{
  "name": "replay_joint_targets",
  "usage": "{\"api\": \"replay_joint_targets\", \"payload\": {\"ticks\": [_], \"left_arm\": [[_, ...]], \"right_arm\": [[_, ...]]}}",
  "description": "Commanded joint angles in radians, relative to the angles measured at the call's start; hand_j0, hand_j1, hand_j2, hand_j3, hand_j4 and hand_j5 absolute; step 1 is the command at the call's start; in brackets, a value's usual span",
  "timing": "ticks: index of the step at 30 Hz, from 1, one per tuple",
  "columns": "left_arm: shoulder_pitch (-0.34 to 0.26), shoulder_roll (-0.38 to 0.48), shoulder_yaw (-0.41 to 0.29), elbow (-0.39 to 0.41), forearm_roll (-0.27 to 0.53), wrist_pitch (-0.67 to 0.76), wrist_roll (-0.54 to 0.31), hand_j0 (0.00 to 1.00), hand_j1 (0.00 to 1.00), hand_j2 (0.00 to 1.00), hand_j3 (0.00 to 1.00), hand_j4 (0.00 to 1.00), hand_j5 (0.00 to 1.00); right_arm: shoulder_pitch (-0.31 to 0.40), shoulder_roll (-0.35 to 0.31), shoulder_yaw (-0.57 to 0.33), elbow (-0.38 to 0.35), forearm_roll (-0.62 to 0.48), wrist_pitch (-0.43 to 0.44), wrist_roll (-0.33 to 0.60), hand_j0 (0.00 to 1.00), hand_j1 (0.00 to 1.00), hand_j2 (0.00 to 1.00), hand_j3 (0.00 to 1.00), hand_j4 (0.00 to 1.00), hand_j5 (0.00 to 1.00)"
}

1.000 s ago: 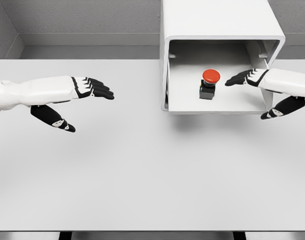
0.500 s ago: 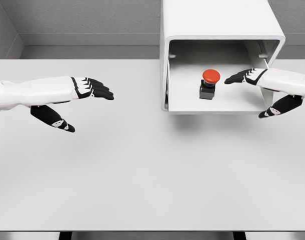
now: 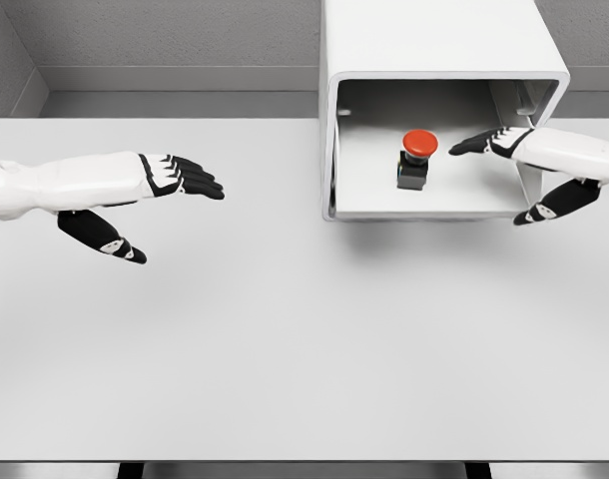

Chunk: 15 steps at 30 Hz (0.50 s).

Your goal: Slide open multi-storey tabletop storage cabinets and put open load switch and slide close multi-storey tabletop storage cabinets

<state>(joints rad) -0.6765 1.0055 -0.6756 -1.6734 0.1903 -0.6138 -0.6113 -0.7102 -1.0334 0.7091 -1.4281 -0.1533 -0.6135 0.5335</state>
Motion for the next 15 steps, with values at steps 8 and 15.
{"api": "replay_joint_targets", "payload": {"ticks": [8, 15], "left_arm": [[0.021, 0.004, 0.008, 0.000, 0.008, 0.003, 0.000, 1.00, 1.00, 1.00, 1.00, 1.00, 1.00], [0.021, 0.004, 0.010, 0.000, 0.008, 0.003, 0.000, 1.00, 1.00, 1.00, 1.00, 1.00, 1.00]], "right_arm": [[-0.026, 0.044, 0.001, 0.052, 0.038, 0.003, 0.000, 1.00, 1.00, 1.00, 1.00, 1.00, 1.00], [-0.020, 0.024, 0.000, 0.040, 0.040, 0.003, 0.006, 1.00, 1.00, 1.00, 1.00, 1.00, 1.00]]}}
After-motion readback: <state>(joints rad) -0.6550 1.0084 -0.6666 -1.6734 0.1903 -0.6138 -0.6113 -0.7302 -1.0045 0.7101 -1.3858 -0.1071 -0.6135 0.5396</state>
